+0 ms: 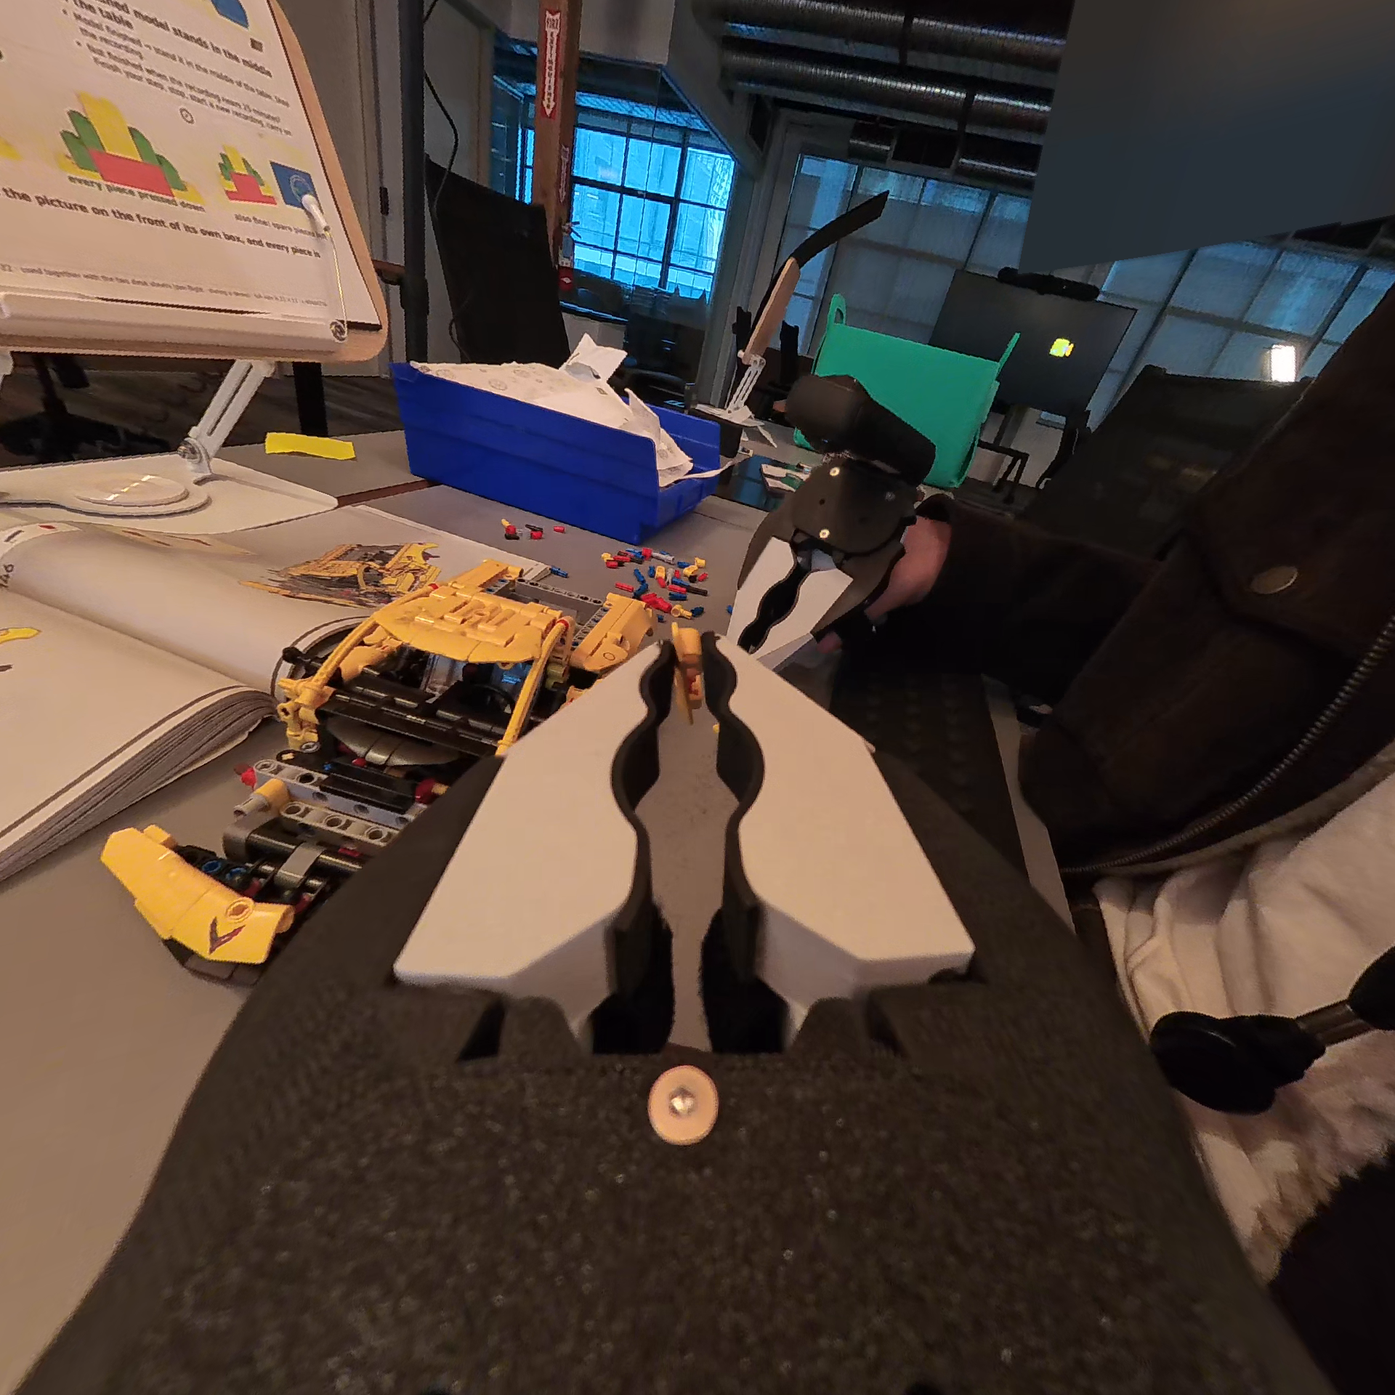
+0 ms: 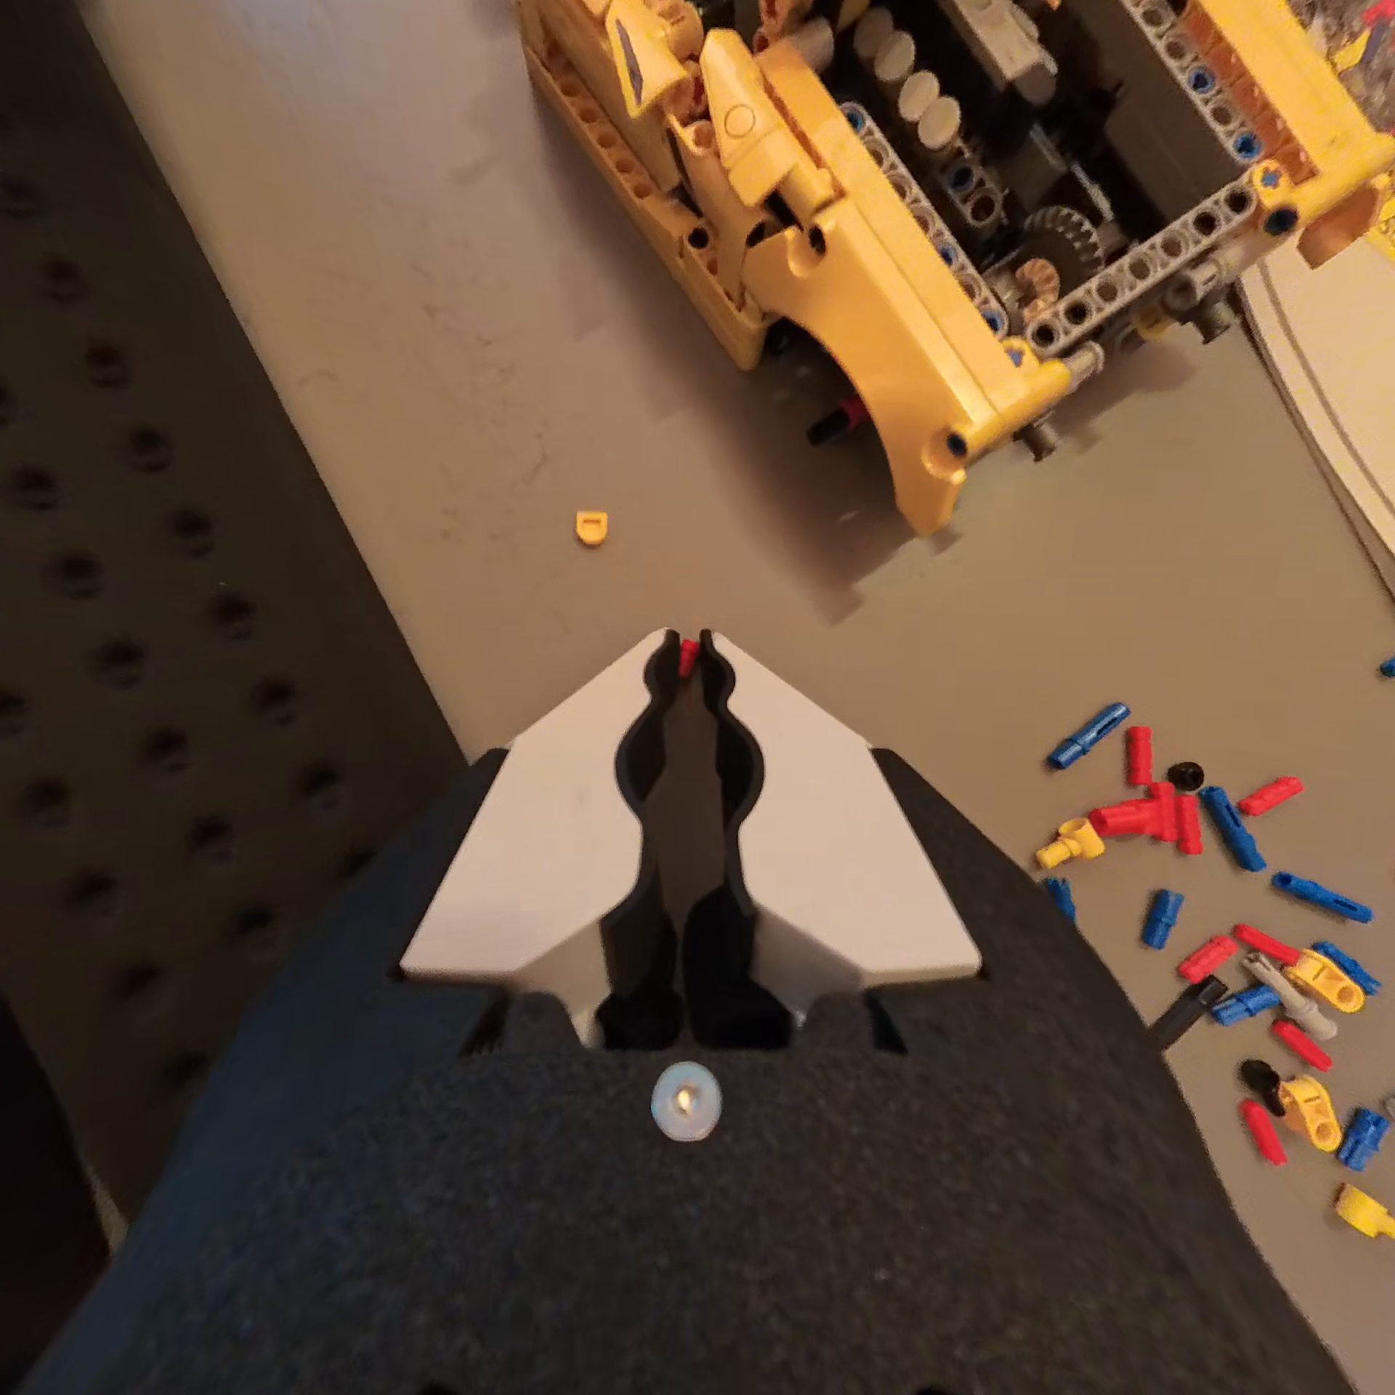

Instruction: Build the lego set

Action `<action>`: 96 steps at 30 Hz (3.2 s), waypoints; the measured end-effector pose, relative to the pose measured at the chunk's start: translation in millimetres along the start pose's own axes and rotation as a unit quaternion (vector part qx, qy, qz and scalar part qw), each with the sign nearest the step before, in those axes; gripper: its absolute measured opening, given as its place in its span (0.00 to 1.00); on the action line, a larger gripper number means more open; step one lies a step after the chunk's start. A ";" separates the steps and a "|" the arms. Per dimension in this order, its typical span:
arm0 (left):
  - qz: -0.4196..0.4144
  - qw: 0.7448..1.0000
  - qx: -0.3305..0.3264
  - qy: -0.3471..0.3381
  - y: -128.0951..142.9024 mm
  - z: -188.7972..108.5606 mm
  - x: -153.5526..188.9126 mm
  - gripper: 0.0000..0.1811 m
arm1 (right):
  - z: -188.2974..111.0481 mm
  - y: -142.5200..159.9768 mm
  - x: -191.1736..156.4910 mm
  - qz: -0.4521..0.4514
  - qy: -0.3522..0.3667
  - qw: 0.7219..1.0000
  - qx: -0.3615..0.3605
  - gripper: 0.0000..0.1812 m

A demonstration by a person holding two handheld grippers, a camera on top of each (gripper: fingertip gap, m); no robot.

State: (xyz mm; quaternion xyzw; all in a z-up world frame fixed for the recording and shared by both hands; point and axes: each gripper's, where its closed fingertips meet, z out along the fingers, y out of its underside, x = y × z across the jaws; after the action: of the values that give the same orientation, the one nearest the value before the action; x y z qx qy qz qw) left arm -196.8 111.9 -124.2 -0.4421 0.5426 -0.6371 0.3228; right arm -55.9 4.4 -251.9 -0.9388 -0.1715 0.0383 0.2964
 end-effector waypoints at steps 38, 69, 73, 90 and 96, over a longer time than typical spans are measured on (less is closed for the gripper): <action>0.044 0.998 0.029 -0.020 -9.4 5.3 8.3 0.04 | -35.2 -209.5 -85.0 0.221 -0.221 0.838 0.447 0.02; 0.036 0.996 0.065 -0.056 -18.1 18.1 10.0 0.04 | -52.0 -210.0 -70.0 0.245 -0.184 0.792 0.528 0.02; 0.020 0.996 0.072 -0.057 -19.8 15.7 6.5 0.04 | -43.4 -212.4 -77.1 0.251 -0.186 0.794 0.521 0.02; 0.026 0.996 0.060 -0.054 -15.6 14.3 7.2 0.04 | -56.8 -193.7 -60.8 0.184 -0.131 0.854 0.470 0.02; 0.026 0.998 0.044 -0.045 -9.1 18.0 9.1 0.04 | -39.4 -54.8 19.8 -0.007 0.102 0.984 0.148 0.02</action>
State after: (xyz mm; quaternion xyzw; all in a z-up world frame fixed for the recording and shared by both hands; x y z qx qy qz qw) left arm -183.4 98.3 -113.1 -0.4410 0.5103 -0.6316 0.3825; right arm -46.9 31.7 -187.8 -0.8824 -0.1392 -0.0347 0.4480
